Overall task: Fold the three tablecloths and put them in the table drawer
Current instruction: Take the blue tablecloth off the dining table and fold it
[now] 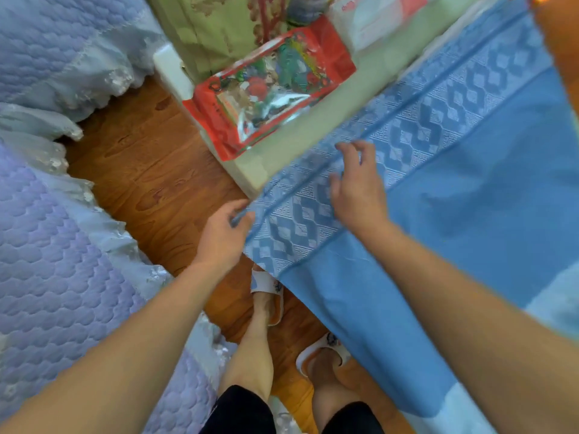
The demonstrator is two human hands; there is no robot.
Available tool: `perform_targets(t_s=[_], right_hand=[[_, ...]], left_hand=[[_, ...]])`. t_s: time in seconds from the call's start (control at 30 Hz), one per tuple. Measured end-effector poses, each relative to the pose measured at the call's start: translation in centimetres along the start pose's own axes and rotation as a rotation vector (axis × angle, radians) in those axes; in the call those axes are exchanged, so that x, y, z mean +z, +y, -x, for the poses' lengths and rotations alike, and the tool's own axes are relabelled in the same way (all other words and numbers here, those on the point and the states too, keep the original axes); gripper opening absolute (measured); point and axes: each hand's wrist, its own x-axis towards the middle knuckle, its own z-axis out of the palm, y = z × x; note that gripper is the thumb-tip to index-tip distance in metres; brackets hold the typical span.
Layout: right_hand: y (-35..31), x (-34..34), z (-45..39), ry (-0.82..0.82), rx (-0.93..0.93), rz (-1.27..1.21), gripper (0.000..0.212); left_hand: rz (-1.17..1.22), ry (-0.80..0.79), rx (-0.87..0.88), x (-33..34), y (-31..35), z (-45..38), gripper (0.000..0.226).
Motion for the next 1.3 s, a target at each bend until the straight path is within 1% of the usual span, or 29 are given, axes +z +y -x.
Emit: perform_targets(t_s=[0.07,0.1,0.17,0.2,0.27,0.33,0.37,0.4,0.43,0.47,0.5,0.53,0.57,0.6,0.63,0.7,0.73,0.77,0.8,0.83,0.87,0.93,1.0,1.03,1.1,1.13,1.17,1.23,1.3], right_hand=[[1.6,0.1,7.1,0.121,0.175,-0.166,0.038],[2.7,0.0,11.3,0.151,0.282,-0.212,0.033],[5.4,0.0,20.2,0.144,0.583,-0.235,0.021],[7.0,0.0,24.8,0.116,0.779,-0.236,0.017],[10.7,0.2,33.3,0.033,1.195,-0.247,0.013],[13.5,-0.5,40.2,-0.116,1.55,-0.295,0.007],[14.7,-0.9,42.8,-0.17,1.661,-0.354,0.012],[15.5,-1.3,44.4,-0.165,1.743,-0.442,0.019],[16.4,-1.6,45.4,-0.085,1.791,-0.566,0.024],[17.4,-1.9,45.9,0.039,1.814,-0.711,0.03],[18.7,-1.9,46.0,0.157,1.796,-0.859,0.037],[19.9,-1.8,45.9,0.24,1.764,-0.992,0.043],[21.4,-1.3,45.9,0.284,1.742,-1.115,0.05],[22.3,-0.7,45.9,0.291,1.738,-1.224,0.053],[22.5,-0.5,46.2,0.282,1.726,-1.318,0.051],[21.8,-0.8,47.6,0.234,1.694,-1.419,0.033],[21.1,-1.3,48.3,0.21,1.656,-1.43,0.028],[20.9,-1.5,49.3,0.201,1.616,-1.427,0.029],[20.6,-2.0,50.2,0.192,1.585,-1.419,0.036],[20.4,-2.7,50.9,0.226,1.569,-1.445,0.04],[20.2,-3.8,51.2,0.317,1.562,-1.511,0.038],[20.1,-6.4,51.2,0.6,1.525,-1.748,0.03],[20.5,-9.2,50.8,0.854,1.377,-2.042,0.033],[20.7,-10.3,50.5,0.924,1.264,-2.18,0.036],[20.4,-11.4,50.2,0.953,1.091,-2.335,0.039],[19.9,-11.4,49.8,0.942,1.04,-2.336,0.043],[19.3,-11.2,49.3,0.909,1.018,-2.284,0.053],[18.2,-10.4,47.8,0.839,1.107,-2.007,0.071],[17.8,-9.8,46.3,0.834,1.215,-1.668,0.074]], left_hand=[[-0.043,-0.057,-0.007,0.6,0.2,0.3,0.037],[-0.14,-0.085,-0.004,1.1,0.1,0.4,0.032],[-0.335,-0.117,0.012,2.2,-0.2,0.8,0.019],[-0.384,-0.104,0.011,2.7,-0.5,0.8,0.021],[-0.445,-0.028,-0.001,3.8,-0.9,1.0,0.028],[-0.487,0.069,-0.001,4.6,-0.8,1.2,0.032],[-0.483,0.106,-0.029,5.0,-0.6,1.7,0.033],[-0.457,0.137,-0.065,5.3,-0.5,2.0,0.033],[-0.43,0.164,-0.083,5.4,-0.4,2.3,0.032],[-0.413,0.182,-0.087,5.6,-0.3,2.7,0.032],[-0.413,0.203,-0.074,5.8,-0.1,3.1,0.031],[-0.413,0.228,-0.051,6.1,0.1,3.4,0.031],[-0.406,0.263,-0.038,6.4,0.2,3.7,0.032],[-0.398,0.292,-0.043,6.6,0.6,4.0,0.033],[-0.392,0.316,-0.046,6.8,1.0,4.5,0.035],[-0.375,0.341,-0.043,7.1,2.3,5.8,0.04],[-0.368,0.344,-0.037,6.9,3.1,6.3,0.042],[-0.37,0.351,-0.03,6.6,3.8,6.6,0.042],[-0.37,0.365,-0.018,5.9,3.9,6.0,0.043],[-0.353,0.393,-0.008,5.1,4.0,5.0,0.045],[-0.332,0.408,-0.001,4.5,4.6,4.6,0.048],[-0.314,0.393,0.019,3.9,6.6,4.2,0.051],[-0.297,0.347,0.024,5.4,11.2,8.9,0.052],[-0.305,0.318,0.018,6.2,13.1,11.3,0.05],[-0.365,0.29,0.024,7.3,14.7,13.4,0.042],[-0.39,0.294,0.027,7.6,14.9,13.5,0.04],[-0.406,0.29,0.029,7.8,15.0,13.6,0.039],[-0.447,0.245,0.032,8.2,15.4,13.3,0.039],[-0.442,0.219,0.023,8.6,15.7,13.0,0.04]])
